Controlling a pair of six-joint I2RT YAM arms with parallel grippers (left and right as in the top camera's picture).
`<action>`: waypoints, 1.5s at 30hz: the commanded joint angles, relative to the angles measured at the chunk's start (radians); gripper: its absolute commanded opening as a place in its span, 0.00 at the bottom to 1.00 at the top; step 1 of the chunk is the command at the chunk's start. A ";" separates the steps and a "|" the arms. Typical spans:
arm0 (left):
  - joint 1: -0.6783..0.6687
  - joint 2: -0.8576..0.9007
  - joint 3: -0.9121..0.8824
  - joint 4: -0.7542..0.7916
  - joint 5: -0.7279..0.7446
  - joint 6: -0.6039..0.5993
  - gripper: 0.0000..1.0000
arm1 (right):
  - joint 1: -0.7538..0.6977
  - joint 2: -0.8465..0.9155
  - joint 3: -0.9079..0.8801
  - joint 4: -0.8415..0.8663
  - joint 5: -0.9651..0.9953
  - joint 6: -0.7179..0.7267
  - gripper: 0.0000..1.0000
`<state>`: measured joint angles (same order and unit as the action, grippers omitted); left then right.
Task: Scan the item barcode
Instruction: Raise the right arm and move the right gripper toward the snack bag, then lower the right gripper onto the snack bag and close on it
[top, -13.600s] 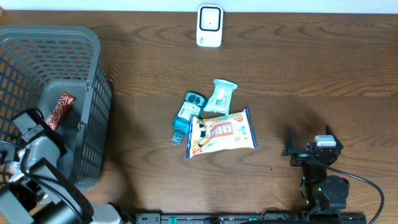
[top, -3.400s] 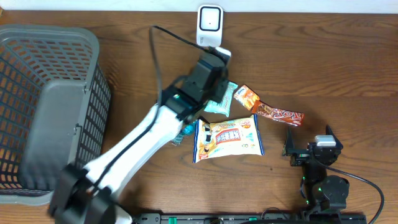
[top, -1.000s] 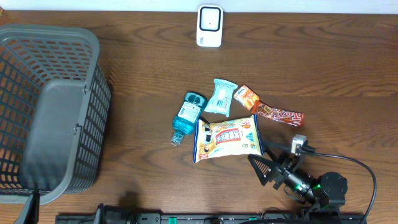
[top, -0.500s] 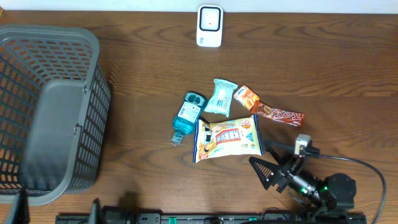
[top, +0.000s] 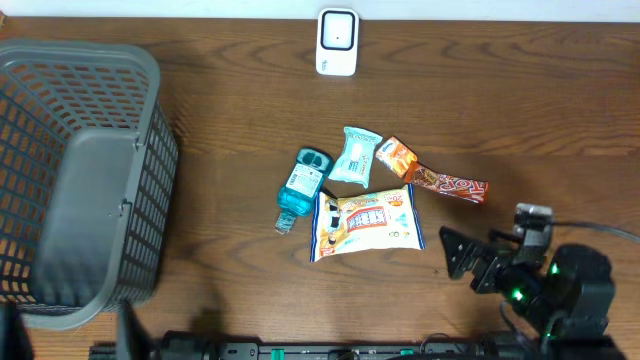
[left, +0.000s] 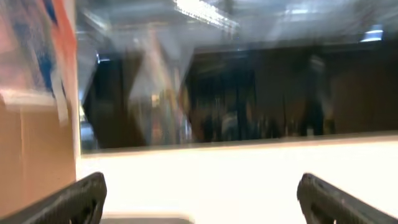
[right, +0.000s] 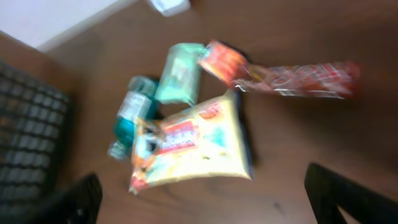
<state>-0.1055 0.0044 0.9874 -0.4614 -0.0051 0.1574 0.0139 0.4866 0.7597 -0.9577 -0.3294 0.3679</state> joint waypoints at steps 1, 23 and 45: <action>0.004 -0.001 -0.008 -0.105 -0.015 0.006 0.98 | 0.007 0.118 0.098 -0.096 0.172 -0.024 0.99; 0.004 -0.002 -0.229 -0.286 -0.014 0.086 0.98 | 0.108 0.419 0.173 0.029 0.208 -0.044 0.99; 0.004 -0.002 -0.229 -0.286 -0.015 0.085 0.98 | 0.518 0.586 0.175 0.194 0.080 0.170 0.99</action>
<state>-0.1055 0.0044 0.7574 -0.7521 -0.0071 0.2363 0.5251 1.0672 0.9154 -0.7944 -0.2043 0.5045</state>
